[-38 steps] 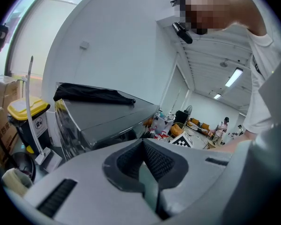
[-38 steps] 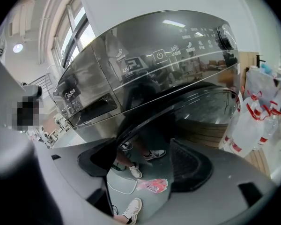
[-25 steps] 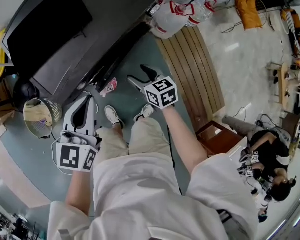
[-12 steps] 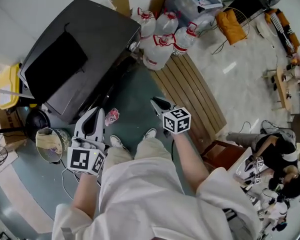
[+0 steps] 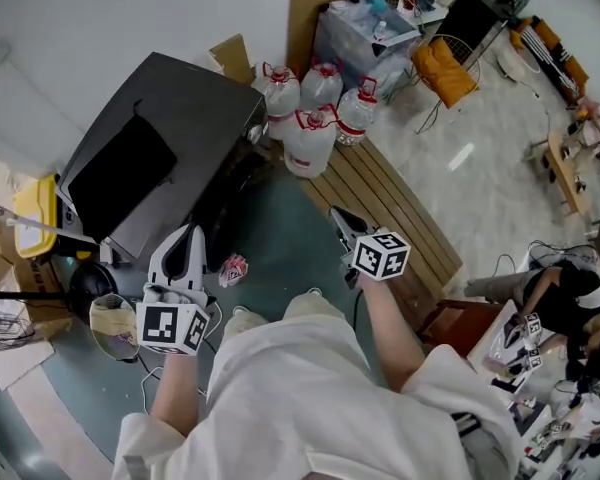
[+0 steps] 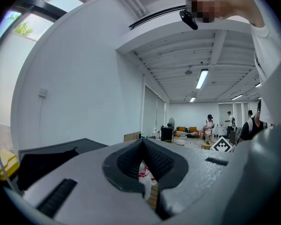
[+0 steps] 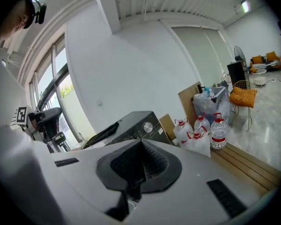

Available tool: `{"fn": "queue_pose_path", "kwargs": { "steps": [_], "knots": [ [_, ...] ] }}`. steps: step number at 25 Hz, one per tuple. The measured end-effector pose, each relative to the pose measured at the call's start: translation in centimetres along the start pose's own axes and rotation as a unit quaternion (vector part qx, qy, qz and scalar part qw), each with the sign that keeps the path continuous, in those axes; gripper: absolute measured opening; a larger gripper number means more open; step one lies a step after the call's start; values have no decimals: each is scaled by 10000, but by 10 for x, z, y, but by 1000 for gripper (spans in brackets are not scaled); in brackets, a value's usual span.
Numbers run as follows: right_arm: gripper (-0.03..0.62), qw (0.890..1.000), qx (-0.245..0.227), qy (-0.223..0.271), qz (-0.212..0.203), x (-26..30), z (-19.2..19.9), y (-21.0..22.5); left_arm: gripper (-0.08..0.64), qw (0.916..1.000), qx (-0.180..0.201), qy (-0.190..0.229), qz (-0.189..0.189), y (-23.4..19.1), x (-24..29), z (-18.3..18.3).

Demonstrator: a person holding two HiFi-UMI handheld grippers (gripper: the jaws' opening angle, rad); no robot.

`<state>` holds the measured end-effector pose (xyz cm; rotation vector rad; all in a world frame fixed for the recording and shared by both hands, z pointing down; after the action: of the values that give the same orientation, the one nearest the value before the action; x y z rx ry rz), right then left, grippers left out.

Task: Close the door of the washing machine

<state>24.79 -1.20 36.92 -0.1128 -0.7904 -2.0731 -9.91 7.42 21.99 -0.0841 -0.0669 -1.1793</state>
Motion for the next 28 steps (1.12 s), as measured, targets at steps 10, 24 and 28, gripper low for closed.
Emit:
{"fn": "queue_pose_path", "kwargs": {
  "steps": [10,24,28],
  "knots": [
    [-2,9921,-289,1204,-177,-33,-100,-29,6,9975,380,557,-228,-15,3,-47],
    [-2,9622,-1867,1975,165,-91,-174,-67,5,9908,375,697,-1102,-45,-29,-61],
    [-2,9635,-1593,2127,309,-115,-168,-65,6,9892,390,725,-1213,-47,-34,-63]
  ]
}}
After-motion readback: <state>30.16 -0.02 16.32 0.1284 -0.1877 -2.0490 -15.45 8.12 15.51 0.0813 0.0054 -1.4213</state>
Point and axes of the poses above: the fingertips, and each gripper's own axes: x forward along the fingers, y to its right, z out of its underside, the point moved 9 cm from there along -x, backward along the fingers, and after that the axes turned 3 degrees about x, right-handed, at the moved point
